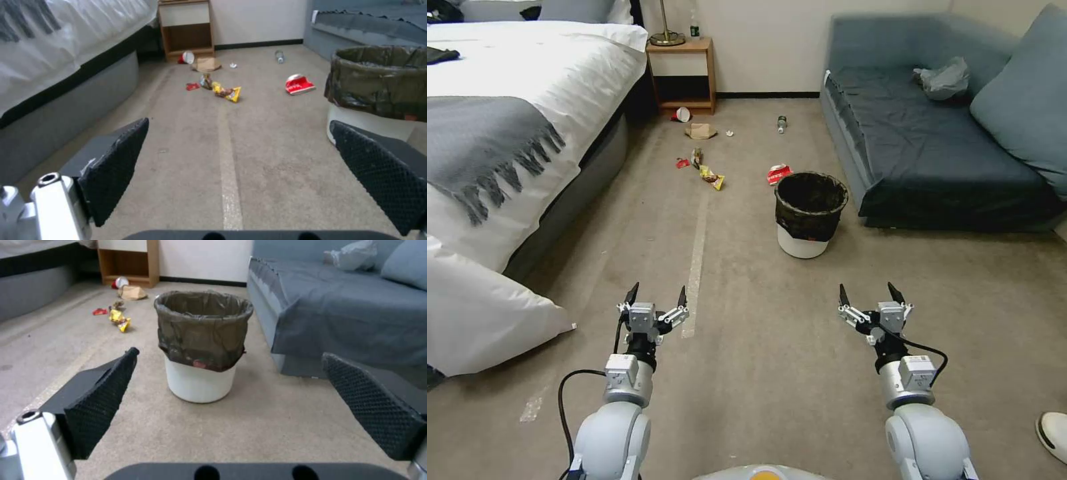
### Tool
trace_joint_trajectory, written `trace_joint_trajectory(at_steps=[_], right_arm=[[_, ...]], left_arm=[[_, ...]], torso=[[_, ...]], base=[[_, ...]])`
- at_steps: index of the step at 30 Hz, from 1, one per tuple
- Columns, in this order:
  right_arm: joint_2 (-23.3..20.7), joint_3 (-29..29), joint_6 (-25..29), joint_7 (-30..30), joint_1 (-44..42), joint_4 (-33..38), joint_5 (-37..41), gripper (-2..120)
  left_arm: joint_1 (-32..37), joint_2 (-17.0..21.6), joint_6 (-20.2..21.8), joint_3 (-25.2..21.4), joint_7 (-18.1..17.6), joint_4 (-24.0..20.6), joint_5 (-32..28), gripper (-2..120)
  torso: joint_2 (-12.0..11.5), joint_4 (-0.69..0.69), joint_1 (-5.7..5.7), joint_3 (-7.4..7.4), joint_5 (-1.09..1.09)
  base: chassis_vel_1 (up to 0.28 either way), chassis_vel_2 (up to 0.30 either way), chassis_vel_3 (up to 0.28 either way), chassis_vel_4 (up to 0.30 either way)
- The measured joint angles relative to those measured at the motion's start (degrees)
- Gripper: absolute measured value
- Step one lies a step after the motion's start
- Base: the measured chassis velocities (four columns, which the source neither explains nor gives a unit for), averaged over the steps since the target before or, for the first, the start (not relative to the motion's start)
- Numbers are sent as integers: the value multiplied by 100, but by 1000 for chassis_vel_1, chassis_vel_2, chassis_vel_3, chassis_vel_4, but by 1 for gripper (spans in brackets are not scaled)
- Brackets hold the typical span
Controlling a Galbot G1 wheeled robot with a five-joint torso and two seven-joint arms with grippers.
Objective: Pick up the trash can from the floor.
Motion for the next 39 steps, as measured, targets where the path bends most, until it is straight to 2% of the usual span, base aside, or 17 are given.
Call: trace_joint_trajectory(at_steps=[30, 31, 32, 33, 35, 36, 38, 39], right_arm=[[17, -8, 51, -23, -31, 5, -5, 100], [115, -84, 322, -153, -193, 85, -54, 100], [195, -164, 497, -247, -322, 155, -92, 100], [195, -164, 497, -247, -322, 155, -92, 100], [275, -211, 655, -356, -467, 250, -126, 100], [275, -211, 655, -356, -467, 250, -126, 100], [276, -220, 688, -358, -470, 252, -57, 100], [283, -227, 698, -353, -459, 250, -51, 100]], left_arm=[[-4, -1, -9, -12, 2, 8, -15, 100], [-19, -3, -35, -60, 11, 28, -58, 100], [-47, -12, -87, -139, 64, 70, -135, 99], [-47, -12, -87, -139, 64, 70, -135, 99], [-245, -50, -432, -735, 308, 337, -638, 99], [-245, -50, -432, -735, 308, 337, -638, 99], [-412, -80, -722, -1233, 507, 561, -1056, 99], [-444, -79, -811, -1307, 630, 624, -1216, 99]], torso=[[0, 1, 0, 0, -1], [0, 2, 0, 0, -1], [0, -2, 0, 0, 1], [0, -2, 0, 0, 1], [0, -1, 0, 0, -1], [0, -1, 0, 0, -1], [0, 2, 0, 0, -1], [0, 2, 0, 0, 2]], base=[[0, 0, 0, 0], [0, 0, 0, 0], [0, 0, 0, 0], [0, 0, 0, 0], [0, 0, 0, 0], [0, 0, 0, 0], [0, 0, 0, 0], [0, 0, 0, 0]])
